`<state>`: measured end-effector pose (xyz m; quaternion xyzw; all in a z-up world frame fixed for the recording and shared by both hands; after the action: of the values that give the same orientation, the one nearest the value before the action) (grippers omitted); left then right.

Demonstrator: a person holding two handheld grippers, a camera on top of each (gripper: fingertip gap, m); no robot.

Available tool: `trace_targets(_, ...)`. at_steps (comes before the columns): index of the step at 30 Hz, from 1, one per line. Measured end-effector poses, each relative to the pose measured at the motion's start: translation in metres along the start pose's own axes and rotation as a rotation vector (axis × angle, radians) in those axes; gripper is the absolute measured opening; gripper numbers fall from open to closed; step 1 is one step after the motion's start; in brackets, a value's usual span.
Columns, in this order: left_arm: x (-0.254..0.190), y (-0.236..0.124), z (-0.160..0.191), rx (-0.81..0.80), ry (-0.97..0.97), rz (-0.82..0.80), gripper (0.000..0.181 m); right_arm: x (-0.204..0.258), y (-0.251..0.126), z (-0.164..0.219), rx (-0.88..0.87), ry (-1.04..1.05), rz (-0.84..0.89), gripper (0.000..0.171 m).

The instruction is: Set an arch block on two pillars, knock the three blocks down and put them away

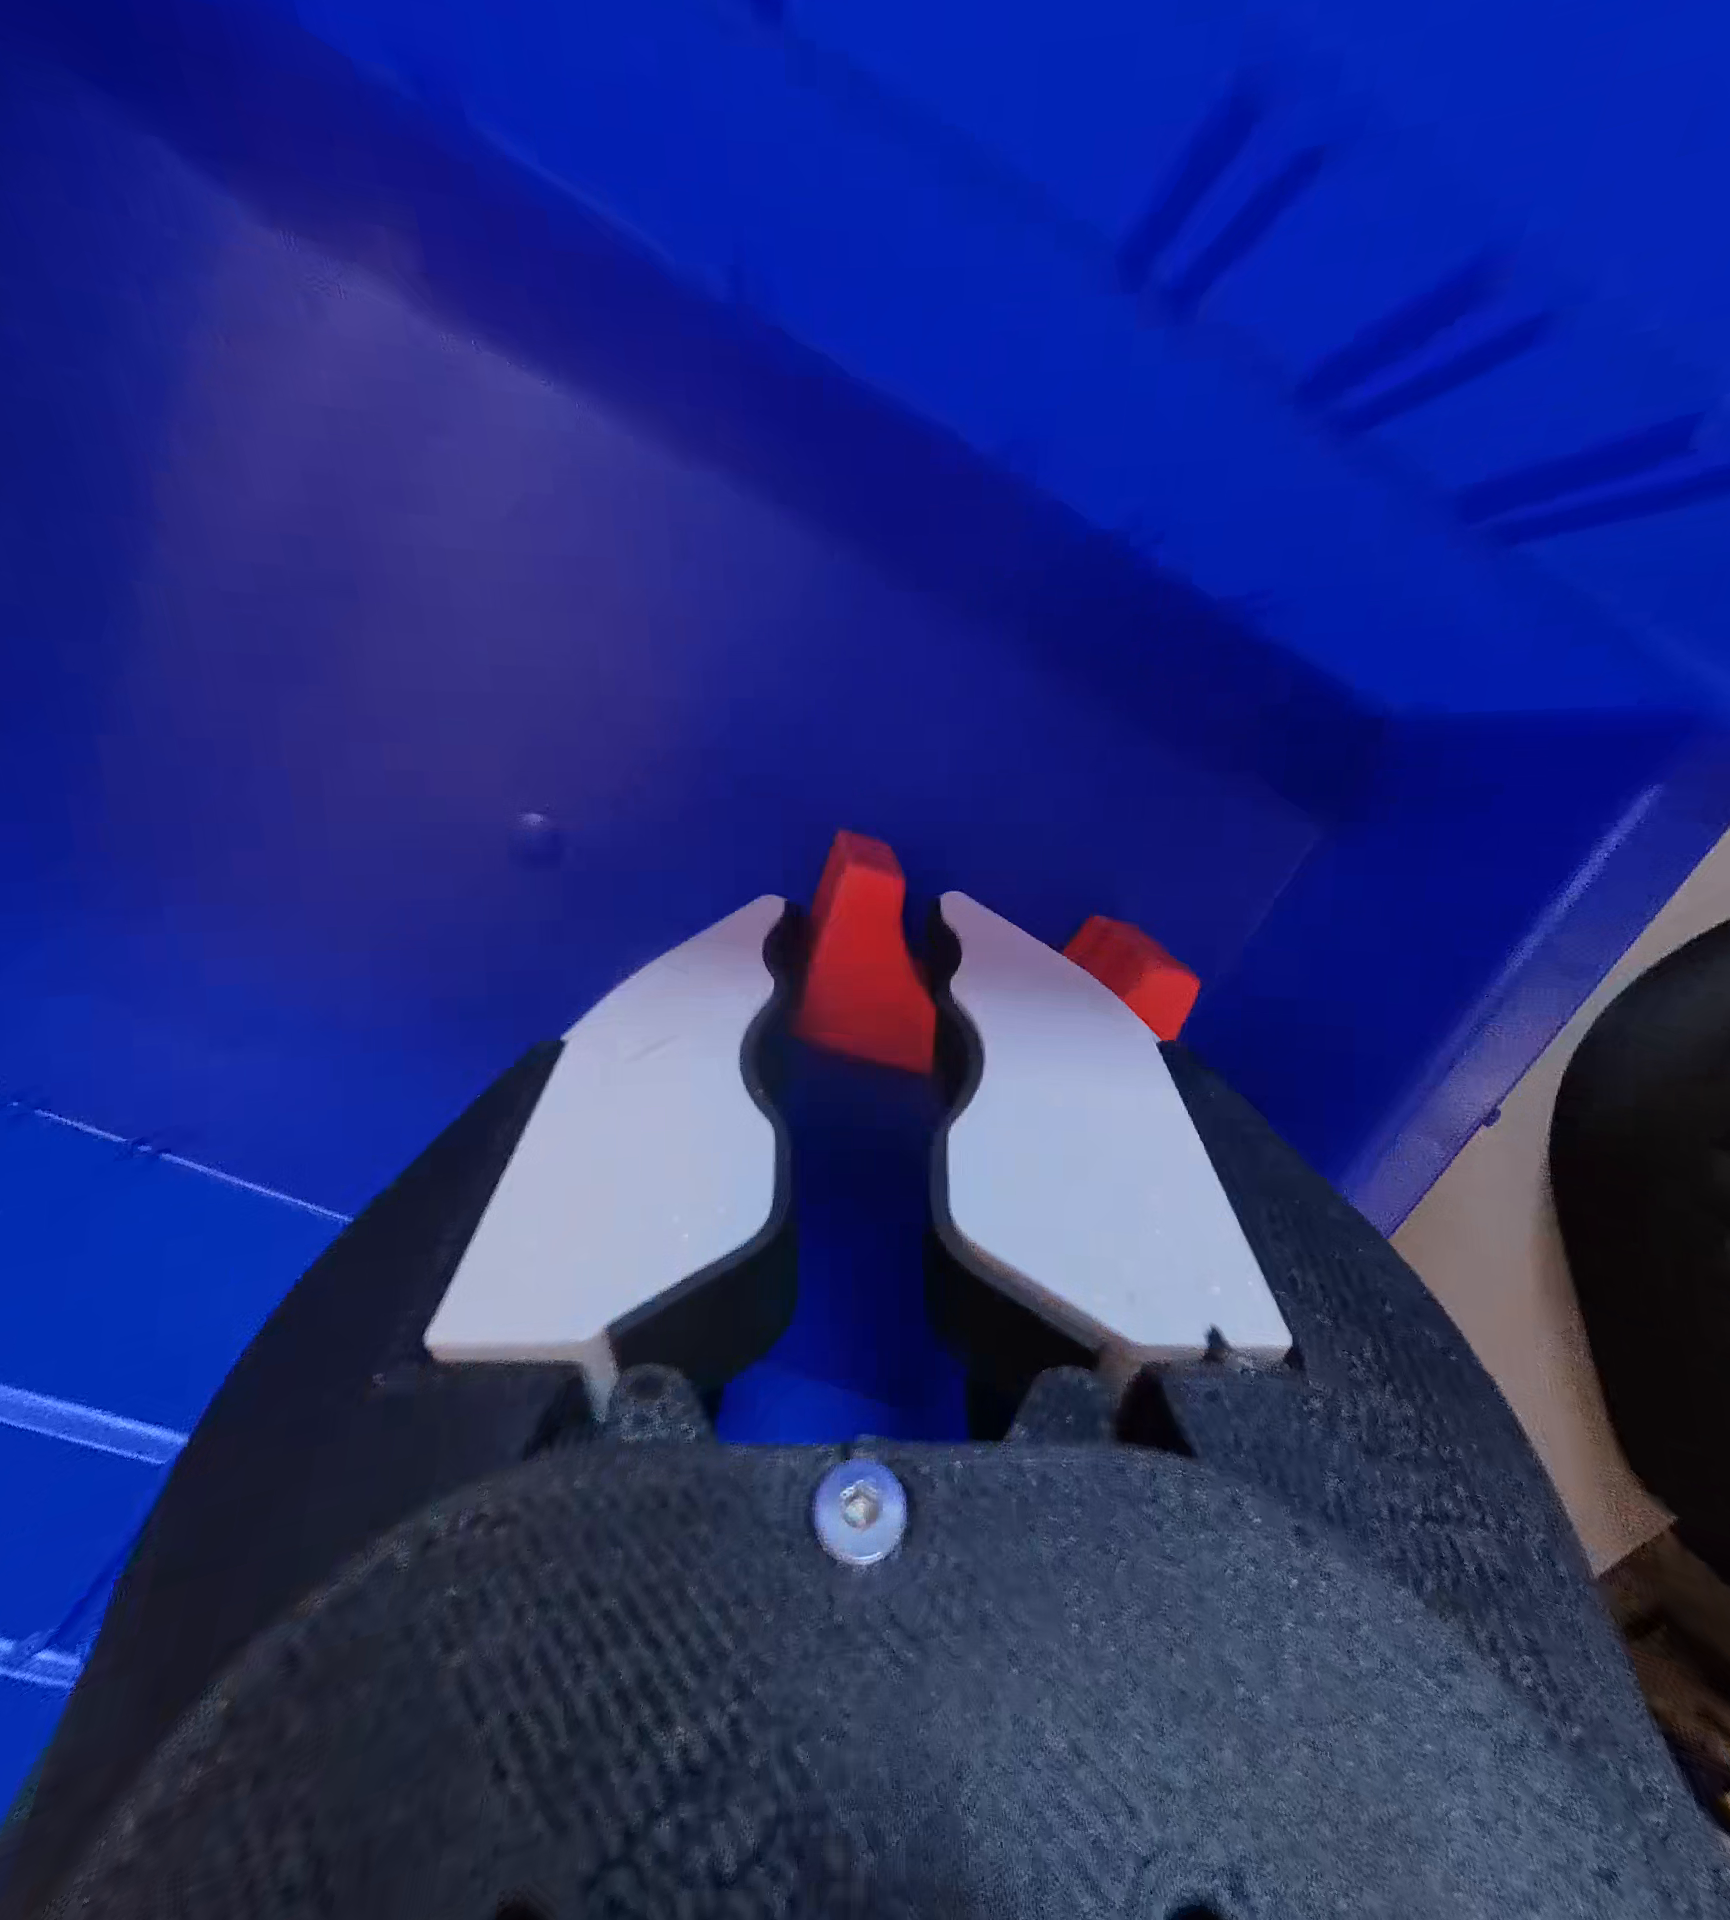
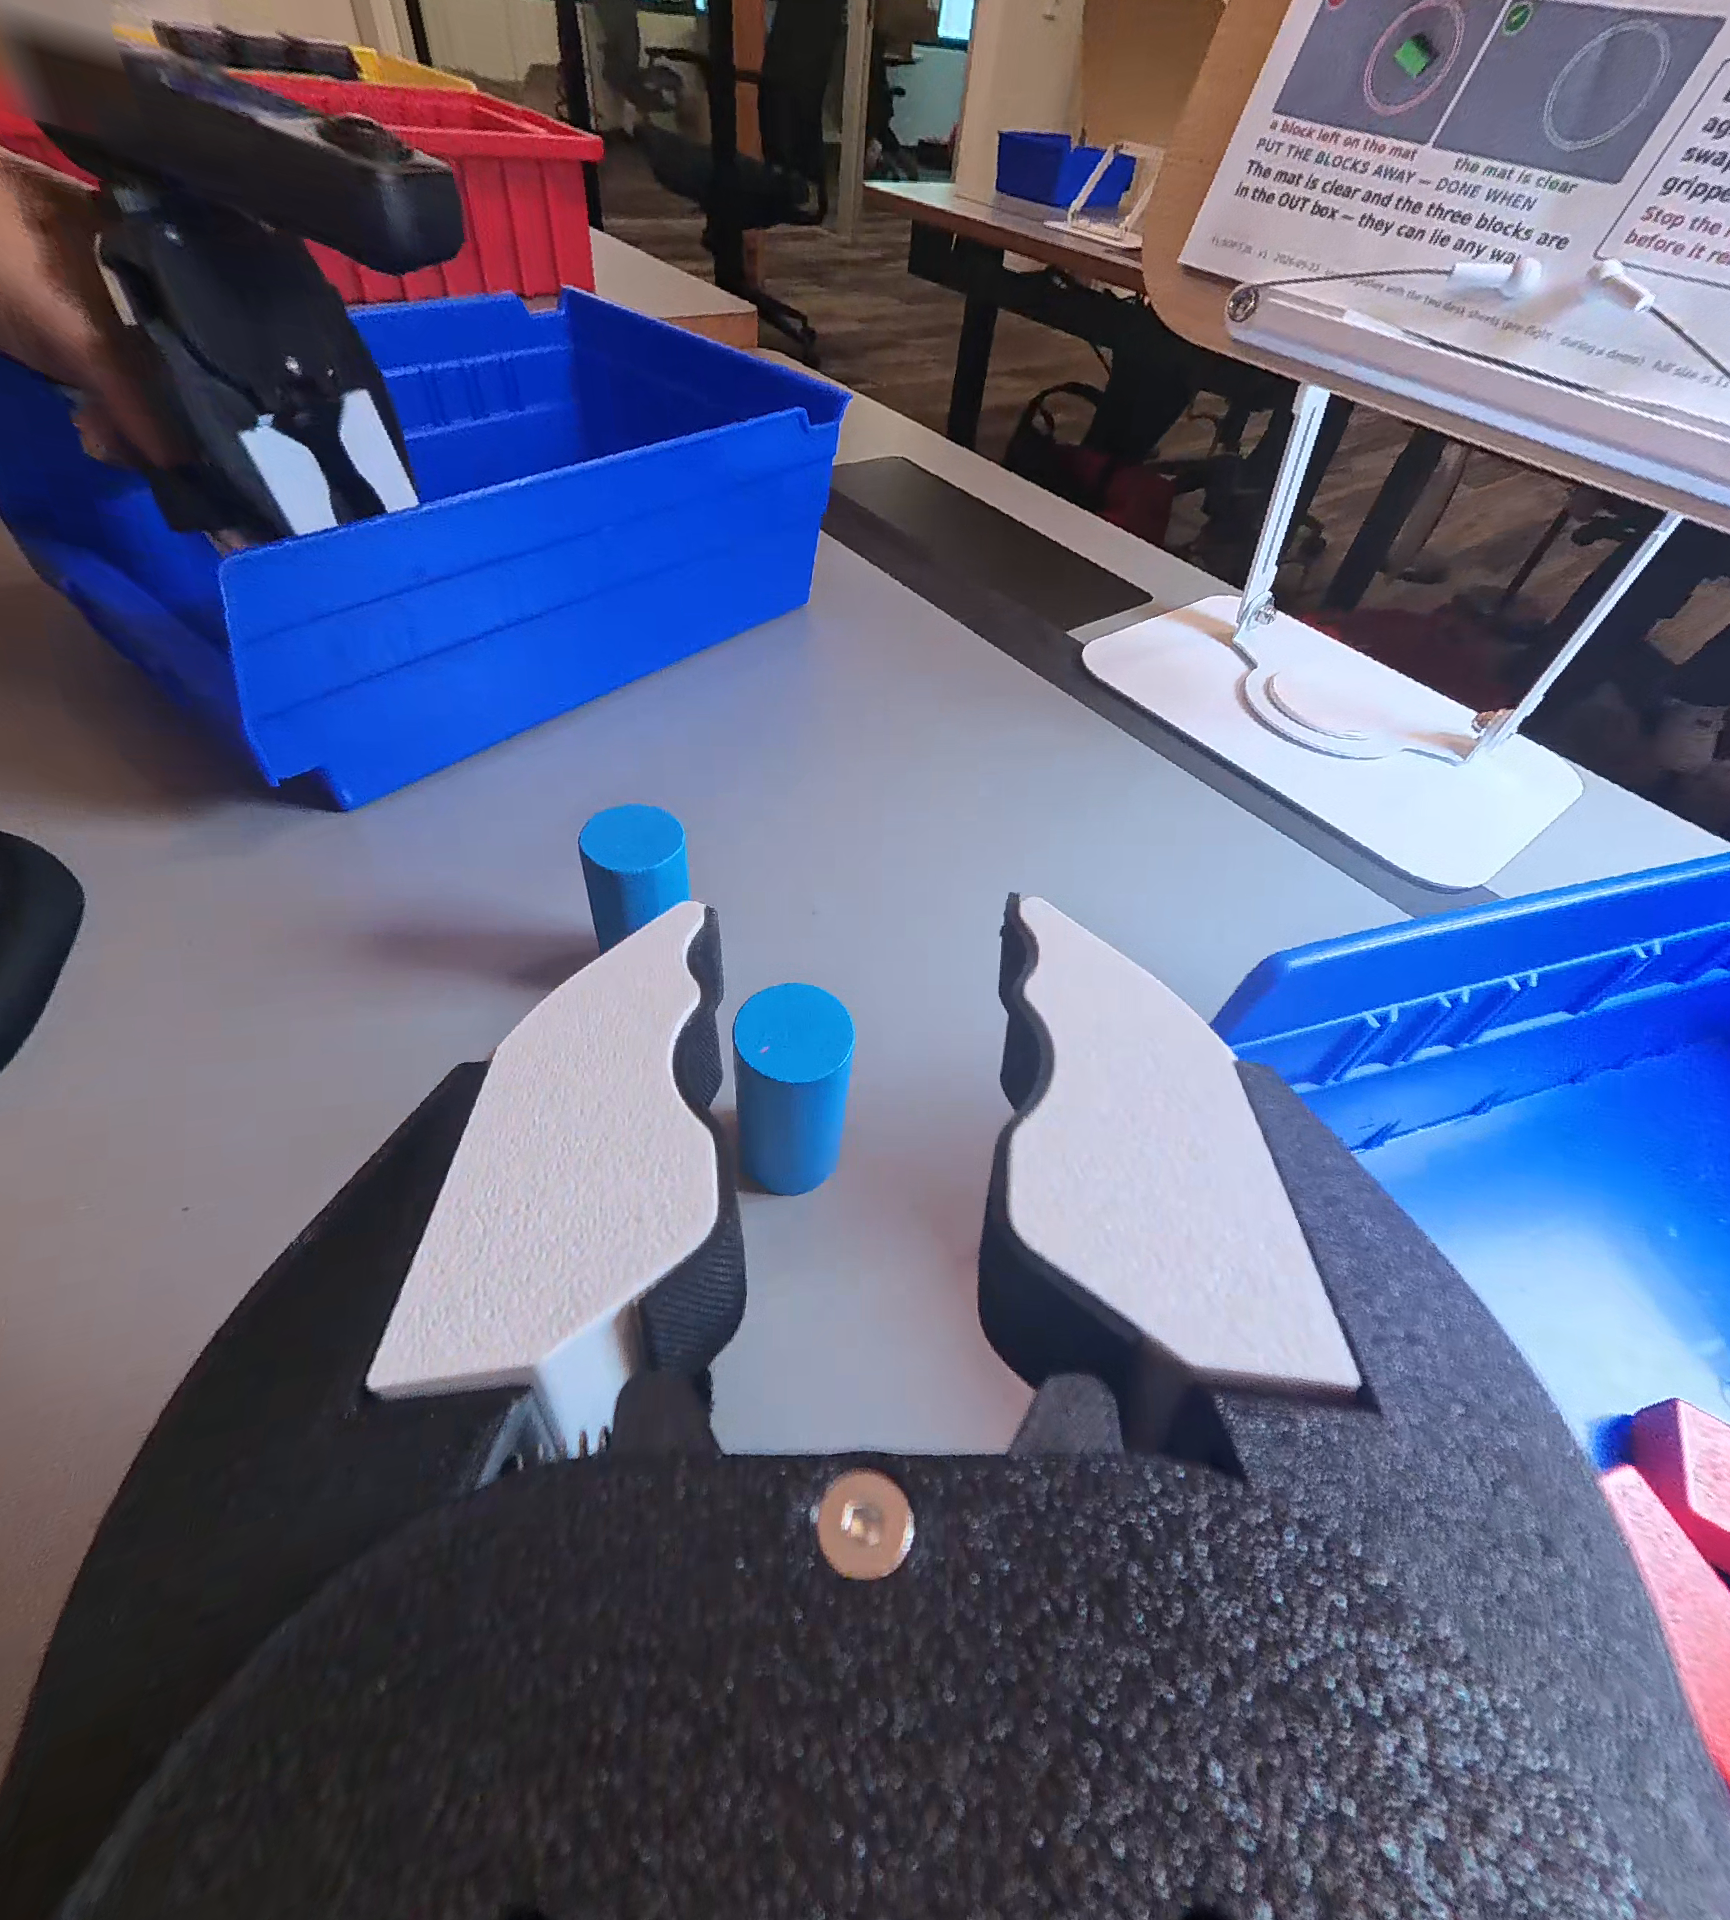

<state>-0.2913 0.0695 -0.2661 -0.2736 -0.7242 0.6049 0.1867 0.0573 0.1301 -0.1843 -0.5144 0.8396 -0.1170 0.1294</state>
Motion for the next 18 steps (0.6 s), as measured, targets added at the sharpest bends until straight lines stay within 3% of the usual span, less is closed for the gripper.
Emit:
trace_targets(2, 0.000, -0.004, -0.003, -0.014, 0.055, -0.070, 0.023, 0.000, 0.000, -0.001, -0.005, -0.002, 0.000, 0.051)
trace_targets(5, 0.005, -0.031, -0.017, -0.191, 0.058, -0.210, 0.022, 0.002, -0.002, -0.004, -0.028, 0.001, -0.002, 0.050)
trace_targets(7, 0.004, -0.068, -0.033, -0.434, 0.054, -0.321, 0.022, 0.005, -0.003, -0.008, -0.051, 0.012, -0.022, 0.050)
trace_targets(10, -0.036, -0.124, -0.054, -0.864, 0.199, -0.354, 0.022, 0.018, -0.004, -0.014, -0.091, 0.041, -0.101, 0.049)
trace_targets(14, -0.126, -0.143, -0.072, -1.278, 0.433, -0.195, 0.022, 0.059, -0.004, -0.021, -0.143, 0.124, -0.397, 0.049)
trace_targets(18, -0.199, -0.115, -0.084, -1.475, 0.579, -0.041, 0.022, 0.106, -0.010, -0.028, -0.202, 0.225, -0.731, 0.051)
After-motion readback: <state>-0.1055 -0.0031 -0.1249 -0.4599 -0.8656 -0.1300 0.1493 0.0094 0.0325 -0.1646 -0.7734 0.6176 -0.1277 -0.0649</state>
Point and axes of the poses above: each gripper's, where its closed fingertips meet, y out along the fingers, z out of its underside, x = y × z across the jaws, the point moved 4 cm from there along -y, back along the fingers, and after that the axes turned 3 degrees about x, right-handed, at the moved point
